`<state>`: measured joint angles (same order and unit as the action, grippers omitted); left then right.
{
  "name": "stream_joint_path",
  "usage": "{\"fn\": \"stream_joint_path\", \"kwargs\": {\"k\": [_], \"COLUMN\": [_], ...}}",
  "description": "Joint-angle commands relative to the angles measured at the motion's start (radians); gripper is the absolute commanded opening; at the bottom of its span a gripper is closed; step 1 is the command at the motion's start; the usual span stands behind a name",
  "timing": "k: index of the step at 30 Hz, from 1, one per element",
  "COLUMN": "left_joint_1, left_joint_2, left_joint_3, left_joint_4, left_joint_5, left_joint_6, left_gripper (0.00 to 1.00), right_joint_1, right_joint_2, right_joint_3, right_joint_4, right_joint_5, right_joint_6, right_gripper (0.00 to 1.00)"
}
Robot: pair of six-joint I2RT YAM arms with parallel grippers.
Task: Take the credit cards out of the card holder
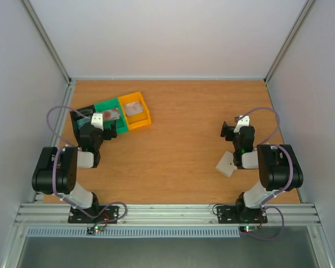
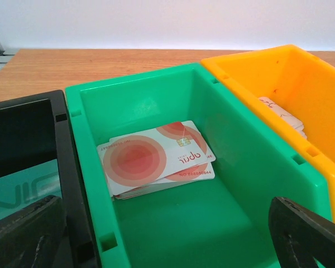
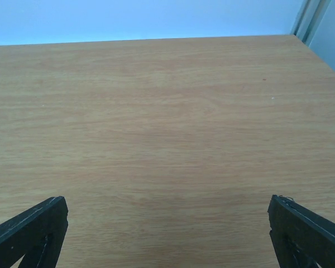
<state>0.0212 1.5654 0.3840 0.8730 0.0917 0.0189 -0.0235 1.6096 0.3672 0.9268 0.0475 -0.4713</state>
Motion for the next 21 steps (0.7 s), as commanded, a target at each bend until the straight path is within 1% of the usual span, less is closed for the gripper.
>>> {"fn": "stream_joint_path", "kwargs": {"k": [1,3,5,7,8,10,11,12,15,18,21], "left_joint_1": [-0.005,-0.004,-0.004,-0.003,-0.001,0.004,0.005,0.005,0.005,0.006,0.006], "left_joint_2": [-0.001,-0.003,-0.005,-0.016,-0.023,-0.049,-0.068,-0.09,-0.161,-0.223,-0.271], "left_joint_3": [0.018,0.017,0.013,0.009,0.017,0.037,0.044,0.048,0.06,0.088,0.127], "left_joint_4": [0.032,0.033,0.038,0.039,0.021,-0.035,-0.065,-0.099,-0.174,-0.265,-0.358], "left_joint_5": [-0.039,-0.038,-0.055,-0.099,-0.122,-0.115,-0.101,-0.084,-0.043,-0.005,0.013], "left_joint_6": [-0.002,-0.003,-0.004,-0.005,-0.041,-0.055,-0.054,-0.047,-0.032,-0.023,0.026], "left_gripper": [0.99,0.99,0.99,1.0,0.99,0.99,0.99,0.99,0.99,0.99,0.99], "right_joint_1": [-0.005,-0.004,-0.004,-0.004,-0.004,-0.005,-0.004,-0.004,-0.004,-0.003,0.002], "right_joint_2": [-0.019,-0.056,-0.162,-0.285,-0.339,-0.415,-0.437,-0.449,-0.458,-0.456,-0.448], "right_joint_3": [0.005,0.006,0.036,0.108,0.162,0.29,0.348,0.408,0.536,0.599,0.617], "right_joint_4": [0.008,-0.019,-0.15,-0.363,-0.491,-0.76,-0.925,-1.051,-1.346,-1.568,-1.733], "right_joint_5": [0.006,0.033,0.069,0.131,0.156,0.165,0.163,0.155,0.133,0.077,0.021], "right_joint_6": [0.023,0.035,0.045,0.079,0.099,0.139,0.166,0.196,0.281,0.37,0.428], "right_gripper": [0.99,0.98,0.99,0.99,0.99,0.99,0.98,0.99,0.99,0.96,0.96]}}
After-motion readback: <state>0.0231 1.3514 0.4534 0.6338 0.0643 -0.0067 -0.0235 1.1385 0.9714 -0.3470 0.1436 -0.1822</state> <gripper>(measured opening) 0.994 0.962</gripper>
